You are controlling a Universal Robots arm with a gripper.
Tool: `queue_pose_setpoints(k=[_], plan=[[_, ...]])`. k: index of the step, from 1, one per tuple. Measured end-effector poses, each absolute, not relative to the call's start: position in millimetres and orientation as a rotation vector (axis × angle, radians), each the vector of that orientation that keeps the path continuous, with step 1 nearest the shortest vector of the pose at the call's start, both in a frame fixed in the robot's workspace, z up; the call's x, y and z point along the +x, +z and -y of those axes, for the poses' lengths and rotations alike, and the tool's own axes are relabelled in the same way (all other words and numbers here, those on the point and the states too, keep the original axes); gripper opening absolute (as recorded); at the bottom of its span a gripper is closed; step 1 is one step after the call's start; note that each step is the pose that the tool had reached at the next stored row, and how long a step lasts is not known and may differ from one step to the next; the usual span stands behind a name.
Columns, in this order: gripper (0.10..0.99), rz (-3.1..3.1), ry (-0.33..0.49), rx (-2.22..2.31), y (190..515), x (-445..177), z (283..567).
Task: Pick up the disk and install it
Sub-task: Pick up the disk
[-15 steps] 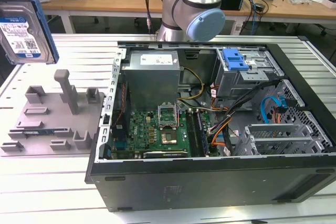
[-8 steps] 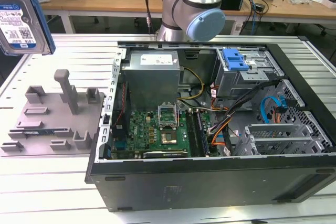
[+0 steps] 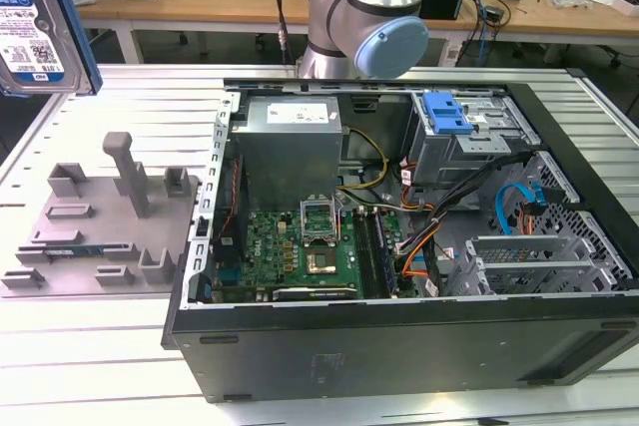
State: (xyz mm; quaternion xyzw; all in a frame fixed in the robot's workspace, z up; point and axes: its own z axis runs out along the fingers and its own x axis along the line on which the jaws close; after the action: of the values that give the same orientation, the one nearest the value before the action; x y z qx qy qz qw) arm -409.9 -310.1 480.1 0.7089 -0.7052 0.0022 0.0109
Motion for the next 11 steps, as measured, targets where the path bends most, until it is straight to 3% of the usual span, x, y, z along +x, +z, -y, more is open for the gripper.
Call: queue_pose_setpoints(k=[11], plan=[[0.365,2.198,0.004,2.21,480.6,-406.4,316.4]])
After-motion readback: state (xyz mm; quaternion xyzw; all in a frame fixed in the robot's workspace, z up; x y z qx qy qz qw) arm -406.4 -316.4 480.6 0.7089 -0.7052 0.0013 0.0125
